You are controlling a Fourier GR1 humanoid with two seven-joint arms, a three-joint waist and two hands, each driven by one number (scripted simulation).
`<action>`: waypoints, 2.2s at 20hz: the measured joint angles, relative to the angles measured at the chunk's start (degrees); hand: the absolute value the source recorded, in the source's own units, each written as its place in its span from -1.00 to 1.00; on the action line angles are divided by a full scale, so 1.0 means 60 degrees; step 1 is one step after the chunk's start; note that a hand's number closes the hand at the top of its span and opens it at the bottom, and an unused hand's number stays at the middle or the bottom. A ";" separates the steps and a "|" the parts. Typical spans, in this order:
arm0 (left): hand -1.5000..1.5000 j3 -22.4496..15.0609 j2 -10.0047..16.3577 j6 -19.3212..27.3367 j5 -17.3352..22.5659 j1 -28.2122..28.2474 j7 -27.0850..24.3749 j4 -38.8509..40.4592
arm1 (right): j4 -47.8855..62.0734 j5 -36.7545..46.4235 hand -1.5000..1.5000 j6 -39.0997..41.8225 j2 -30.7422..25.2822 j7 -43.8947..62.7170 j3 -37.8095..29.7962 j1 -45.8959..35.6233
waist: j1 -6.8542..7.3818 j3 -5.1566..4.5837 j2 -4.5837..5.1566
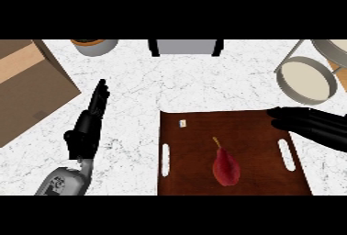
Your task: Pick the pear from the tray and place it in the tiered basket
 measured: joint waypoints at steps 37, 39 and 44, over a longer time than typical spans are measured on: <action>0.00 0.1106 -0.0999 -0.1060 -0.1225 0.0142 0.0388 -0.0300 | -0.0527 0.6482 -1.00 0.0865 0.1624 -0.0789 0.2368 0.0188 | 0.0066 0.0010 0.0028; 0.00 0.1096 -0.1082 -0.1096 -0.1274 0.0273 0.0312 -0.0294 | -0.0315 0.7202 -1.00 0.0373 0.1589 -0.1279 0.2550 0.0456 | 0.0061 0.0010 0.0027; 0.00 0.1245 -0.1129 -0.1238 -0.1407 0.0192 0.0578 -0.0446 | 0.0297 0.8192 -1.00 -0.0106 0.1900 -0.1564 0.2615 0.0624 | 0.0052 0.0010 0.0024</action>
